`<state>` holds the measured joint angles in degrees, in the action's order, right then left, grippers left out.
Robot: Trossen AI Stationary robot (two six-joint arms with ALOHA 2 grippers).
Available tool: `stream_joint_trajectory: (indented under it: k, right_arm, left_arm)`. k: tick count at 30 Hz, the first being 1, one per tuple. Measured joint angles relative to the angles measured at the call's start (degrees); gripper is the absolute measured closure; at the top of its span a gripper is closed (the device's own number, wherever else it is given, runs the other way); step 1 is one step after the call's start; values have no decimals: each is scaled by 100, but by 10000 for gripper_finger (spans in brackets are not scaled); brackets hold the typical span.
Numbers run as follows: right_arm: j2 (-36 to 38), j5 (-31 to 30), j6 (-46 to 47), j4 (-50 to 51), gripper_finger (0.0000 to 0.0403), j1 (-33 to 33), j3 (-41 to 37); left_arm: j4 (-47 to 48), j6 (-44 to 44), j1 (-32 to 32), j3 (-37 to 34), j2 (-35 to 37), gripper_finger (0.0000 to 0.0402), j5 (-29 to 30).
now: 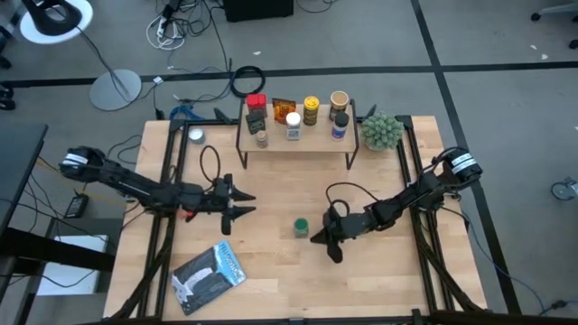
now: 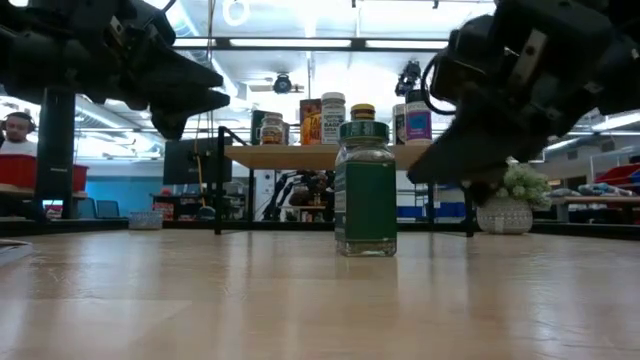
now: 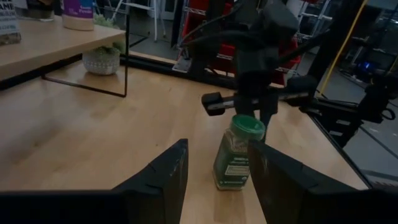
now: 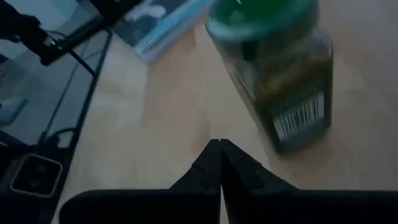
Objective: Shelf spices
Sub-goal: Put the green seasoning on the shelf
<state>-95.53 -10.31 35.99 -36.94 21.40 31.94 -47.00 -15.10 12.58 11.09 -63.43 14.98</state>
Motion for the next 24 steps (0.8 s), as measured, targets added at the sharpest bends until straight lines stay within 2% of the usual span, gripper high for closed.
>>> stream_joint_trajectory:
  k: [4, 7, 9, 11, 16, 18, 21, 24]
  right_arm:
    - [0, -163, -109, 33, 403, -176, 0]
    - [0, -1079, -195, 166, 403, -237, 0]
    - [0, -1414, -136, 204, 403, -268, 0]
    - [0, -1259, -107, 189, 403, -295, 0]
    - [0, -342, 164, 109, 403, -253, 14]
    - [0, -276, 42, 38, 403, -238, 15]
    - [0, -506, -173, -60, 403, -328, 15]
    - [0, -1268, -357, -31, 403, -449, 15]
  left_arm:
    - [-508, -1, -2, 0, -423, 232, 7]
    - [-753, -14, -2, 2, -684, 232, -6]
    - [-792, -22, -2, 26, -806, 232, -15]
    - [-778, -35, -2, 88, -880, 232, -48]
    - [-766, 125, -2, 270, -1012, 232, -60]
    - [-752, 235, -4, 314, -1014, 232, -65]
    - [-746, 292, -5, 358, -1013, 232, -65]
    - [-731, 295, -7, 365, -1013, 232, -65]
